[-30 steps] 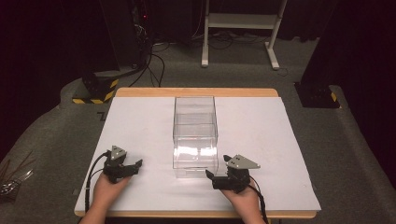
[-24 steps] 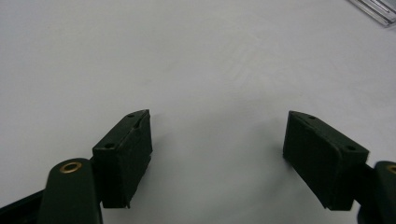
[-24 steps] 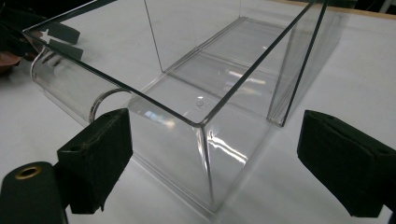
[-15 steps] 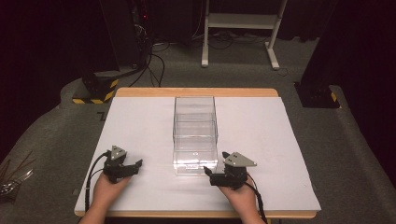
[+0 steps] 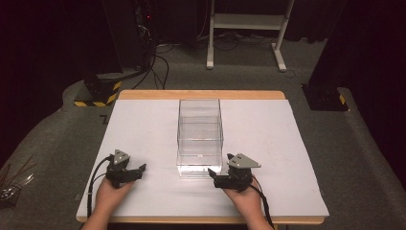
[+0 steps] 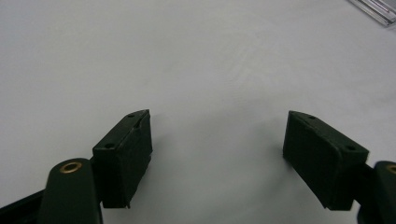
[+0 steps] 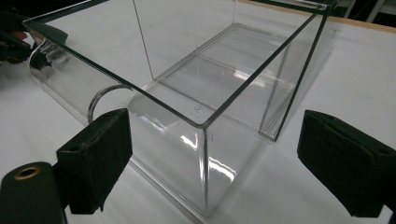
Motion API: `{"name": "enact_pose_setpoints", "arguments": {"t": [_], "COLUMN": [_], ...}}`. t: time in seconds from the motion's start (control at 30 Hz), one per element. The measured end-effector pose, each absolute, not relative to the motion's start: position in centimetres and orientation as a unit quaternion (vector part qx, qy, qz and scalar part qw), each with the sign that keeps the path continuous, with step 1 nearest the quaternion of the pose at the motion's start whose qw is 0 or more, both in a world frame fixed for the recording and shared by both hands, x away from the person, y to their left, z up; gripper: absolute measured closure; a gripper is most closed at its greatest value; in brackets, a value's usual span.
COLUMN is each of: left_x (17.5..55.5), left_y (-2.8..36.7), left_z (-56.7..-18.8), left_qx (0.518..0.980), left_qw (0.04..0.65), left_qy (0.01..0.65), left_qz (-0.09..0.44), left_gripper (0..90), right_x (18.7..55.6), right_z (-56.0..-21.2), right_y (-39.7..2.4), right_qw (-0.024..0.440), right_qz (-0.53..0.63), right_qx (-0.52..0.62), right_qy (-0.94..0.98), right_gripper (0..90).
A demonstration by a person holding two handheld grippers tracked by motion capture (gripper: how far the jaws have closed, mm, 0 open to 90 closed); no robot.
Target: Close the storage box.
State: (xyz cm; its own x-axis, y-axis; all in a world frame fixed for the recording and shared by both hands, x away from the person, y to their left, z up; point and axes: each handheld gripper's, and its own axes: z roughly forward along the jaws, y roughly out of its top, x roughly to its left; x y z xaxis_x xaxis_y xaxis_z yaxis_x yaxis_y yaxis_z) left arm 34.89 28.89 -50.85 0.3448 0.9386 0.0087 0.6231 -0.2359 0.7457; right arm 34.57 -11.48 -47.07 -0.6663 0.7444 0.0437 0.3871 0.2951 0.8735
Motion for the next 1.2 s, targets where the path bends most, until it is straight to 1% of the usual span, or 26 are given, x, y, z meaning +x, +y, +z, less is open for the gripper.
{"name": "enact_pose_setpoints", "arguments": {"t": [0.67,1.2], "left_x": [34.9,34.9], "left_y": [28.9,28.9], "left_z": [-50.8,-50.8], "left_qx": [0.751,0.75], "left_qw": [0.332,0.333], "left_qy": [0.52,0.52], "left_qz": [0.237,0.236], "left_gripper": [24.0,24.0], "right_x": [36.9,38.4], "right_z": [-47.5,-47.2], "right_y": [-11.4,-11.1], "right_qw": [0.19,0.192], "right_qz": [0.48,0.47], "right_qx": [0.383,0.395], "right_qy": [0.766,0.766], "right_gripper": [9.9,9.9]}}
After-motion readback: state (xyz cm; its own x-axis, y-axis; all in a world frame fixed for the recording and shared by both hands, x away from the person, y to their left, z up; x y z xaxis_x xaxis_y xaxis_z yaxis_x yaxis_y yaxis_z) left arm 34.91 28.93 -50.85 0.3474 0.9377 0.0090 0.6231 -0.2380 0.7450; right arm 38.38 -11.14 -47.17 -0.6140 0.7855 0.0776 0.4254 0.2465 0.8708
